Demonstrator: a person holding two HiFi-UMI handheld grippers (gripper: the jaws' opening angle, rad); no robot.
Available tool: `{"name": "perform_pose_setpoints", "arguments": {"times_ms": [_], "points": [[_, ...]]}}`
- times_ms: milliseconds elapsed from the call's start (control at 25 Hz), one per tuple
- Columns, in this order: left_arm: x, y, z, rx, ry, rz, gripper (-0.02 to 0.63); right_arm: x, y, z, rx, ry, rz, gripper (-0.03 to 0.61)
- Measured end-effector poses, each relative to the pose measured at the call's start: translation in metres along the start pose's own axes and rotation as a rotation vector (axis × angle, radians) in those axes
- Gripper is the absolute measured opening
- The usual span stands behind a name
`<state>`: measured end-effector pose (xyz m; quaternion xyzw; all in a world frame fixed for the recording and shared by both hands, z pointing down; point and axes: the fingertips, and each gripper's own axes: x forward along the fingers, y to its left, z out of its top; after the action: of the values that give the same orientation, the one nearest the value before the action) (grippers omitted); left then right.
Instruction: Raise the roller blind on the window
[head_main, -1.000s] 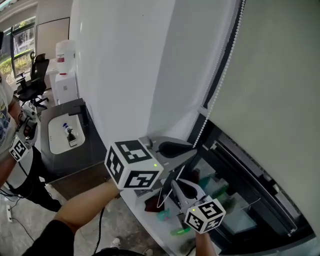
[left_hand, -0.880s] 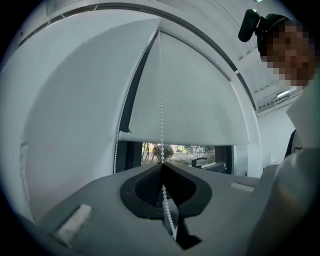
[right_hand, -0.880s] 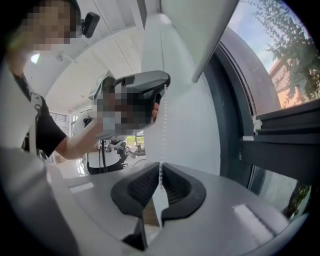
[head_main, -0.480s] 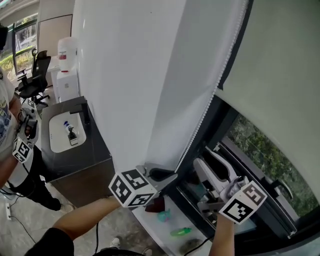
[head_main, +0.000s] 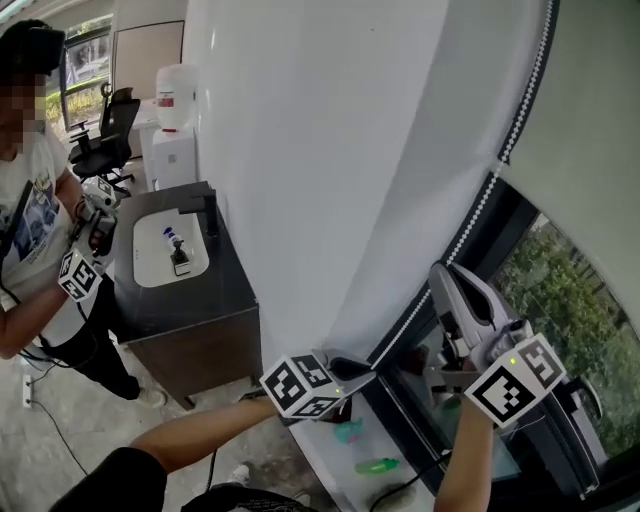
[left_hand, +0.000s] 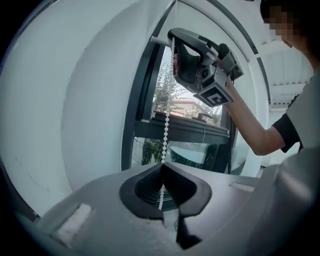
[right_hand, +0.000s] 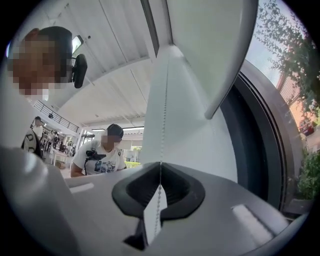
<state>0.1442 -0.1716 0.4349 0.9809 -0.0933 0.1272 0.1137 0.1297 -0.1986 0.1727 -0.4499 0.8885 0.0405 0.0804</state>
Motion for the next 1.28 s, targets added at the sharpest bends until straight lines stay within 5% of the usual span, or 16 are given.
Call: {"name": "perform_pose_setpoints", "arguments": {"times_ms": [160,240,360,480,1000,1280], "points": [[-0.016,-0.007,0.01,-0.005,-0.038,-0.028,0.047,-0.005,-0.001,-0.007,-0.014,-0.039,-0.012,0.011],[-0.034,-0.01,0.042,-0.021,-0.146,-0.041,0.104,-0.009,-0.002,-0.017,-0.041,-0.011,-0.017,0.009],[-0.075,-0.004,0.106,-0.015,-0.31,-0.021,0.104,-0.006,0.001,-0.052,-0.055,0.048,-0.009,0.009],[-0.089,-0.011,0.157,0.041,-0.387,-0.017,0.105,-0.019,-0.001,-0.084,-0.023,0.095,-0.023,0.009],[-0.065,-0.037,0.231,0.195,-0.458,-0.006,0.119,-0.052,0.01,-0.168,0.027,0.264,-0.07,0.008],[-0.057,-0.033,0.232,0.229,-0.428,-0.001,0.02,-0.061,0.005,-0.189,0.039,0.309,-0.102,0.008]]}}
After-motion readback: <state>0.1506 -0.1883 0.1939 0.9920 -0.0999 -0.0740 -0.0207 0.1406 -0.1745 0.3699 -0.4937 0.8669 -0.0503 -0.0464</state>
